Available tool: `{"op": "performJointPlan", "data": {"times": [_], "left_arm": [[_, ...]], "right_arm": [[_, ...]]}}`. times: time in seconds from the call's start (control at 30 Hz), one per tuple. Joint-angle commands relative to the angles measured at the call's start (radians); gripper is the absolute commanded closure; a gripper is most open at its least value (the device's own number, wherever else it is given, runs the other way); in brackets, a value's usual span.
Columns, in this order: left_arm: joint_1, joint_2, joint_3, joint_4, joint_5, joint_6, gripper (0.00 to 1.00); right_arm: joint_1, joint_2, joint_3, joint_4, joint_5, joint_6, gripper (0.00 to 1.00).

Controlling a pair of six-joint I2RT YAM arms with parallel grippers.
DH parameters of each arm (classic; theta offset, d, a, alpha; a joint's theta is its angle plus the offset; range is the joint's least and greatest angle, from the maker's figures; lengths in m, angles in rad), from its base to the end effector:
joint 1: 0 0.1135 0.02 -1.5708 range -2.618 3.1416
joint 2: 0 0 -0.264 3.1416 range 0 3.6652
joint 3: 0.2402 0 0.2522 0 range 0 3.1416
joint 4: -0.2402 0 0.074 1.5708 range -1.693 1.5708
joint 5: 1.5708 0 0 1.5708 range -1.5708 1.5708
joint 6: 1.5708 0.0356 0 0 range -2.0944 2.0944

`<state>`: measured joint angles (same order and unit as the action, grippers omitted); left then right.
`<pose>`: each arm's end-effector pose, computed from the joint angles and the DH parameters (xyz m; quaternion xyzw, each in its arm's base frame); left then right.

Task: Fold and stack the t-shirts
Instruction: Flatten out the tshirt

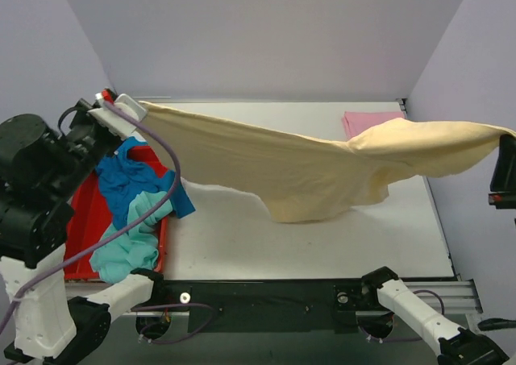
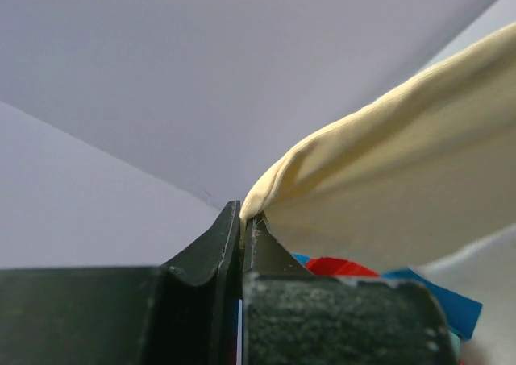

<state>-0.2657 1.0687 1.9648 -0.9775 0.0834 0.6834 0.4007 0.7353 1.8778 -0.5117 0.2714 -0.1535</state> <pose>0.1036 -0.0313 0.5648 0.3608 0.6406 0.1104 0.6688 -0.0342 -0.0248 0.6022 -0.0067 0.4646 0.0481 0.8842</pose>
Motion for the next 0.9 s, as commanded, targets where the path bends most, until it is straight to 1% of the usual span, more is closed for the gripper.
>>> {"op": "performJointPlan", "data": {"times": [0.0,0.07,0.13,0.23,0.27,0.33,0.43,0.47,0.5,0.53,0.57,0.6,0.63,0.67,0.7,0.73,0.8,0.87], "left_arm": [[0.006,-0.001,0.198,-0.073,-0.050,-0.012,1.00],[0.006,0.007,0.251,-0.095,-0.056,-0.012,1.00],[0.006,0.008,0.264,-0.090,-0.068,-0.012,1.00],[0.006,0.019,0.247,-0.067,-0.100,-0.007,1.00],[0.006,0.030,0.218,-0.035,-0.109,-0.004,1.00],[0.006,0.052,0.166,0.026,-0.143,0.007,1.00],[0.006,0.105,0.097,0.115,-0.187,0.018,1.00],[0.008,0.141,0.091,0.152,-0.203,0.019,1.00],[0.010,0.164,0.085,0.177,-0.223,0.018,1.00],[0.022,0.209,0.082,0.219,-0.229,0.015,1.00],[0.028,0.226,0.071,0.246,-0.231,0.015,1.00],[0.040,0.267,0.068,0.296,-0.231,0.008,1.00],[0.045,0.286,0.045,0.347,-0.234,0.005,1.00],[0.049,0.321,0.031,0.370,-0.237,0.004,1.00],[0.059,0.332,-0.004,0.419,-0.234,-0.001,1.00],[0.057,0.359,-0.024,0.437,-0.232,-0.007,1.00],[0.066,0.393,-0.073,0.503,-0.231,-0.016,1.00],[0.079,0.433,-0.089,0.557,-0.243,-0.025,1.00]], "right_arm": [[0.003,0.018,0.109,0.012,-0.061,-0.031,1.00],[0.003,0.030,0.144,0.006,-0.077,-0.040,1.00],[0.007,0.064,0.178,0.006,-0.083,-0.055,1.00],[0.026,0.114,0.218,0.010,-0.066,-0.081,1.00],[0.045,0.156,0.240,0.018,-0.064,-0.090,1.00],[0.087,0.225,0.262,0.042,-0.051,-0.135,1.00],[0.159,0.344,0.291,0.082,0.066,-0.277,1.00],[0.170,0.418,0.312,0.097,0.101,-0.332,1.00],[0.152,0.453,0.329,0.099,0.100,-0.348,1.00],[0.132,0.528,0.366,0.102,0.079,-0.350,1.00],[0.065,0.559,0.383,0.101,0.049,-0.334,1.00],[0.029,0.623,0.408,0.101,-0.012,-0.281,1.00],[-0.047,0.656,0.414,0.105,-0.044,-0.256,1.00],[-0.080,0.703,0.414,0.122,-0.096,-0.203,1.00],[-0.139,0.729,0.406,0.130,-0.118,-0.178,1.00],[-0.169,0.769,0.388,0.151,-0.180,-0.125,1.00],[-0.223,0.815,0.344,0.203,-0.251,-0.059,1.00],[-0.256,0.867,0.362,0.226,-0.302,-0.005,1.00]]}}
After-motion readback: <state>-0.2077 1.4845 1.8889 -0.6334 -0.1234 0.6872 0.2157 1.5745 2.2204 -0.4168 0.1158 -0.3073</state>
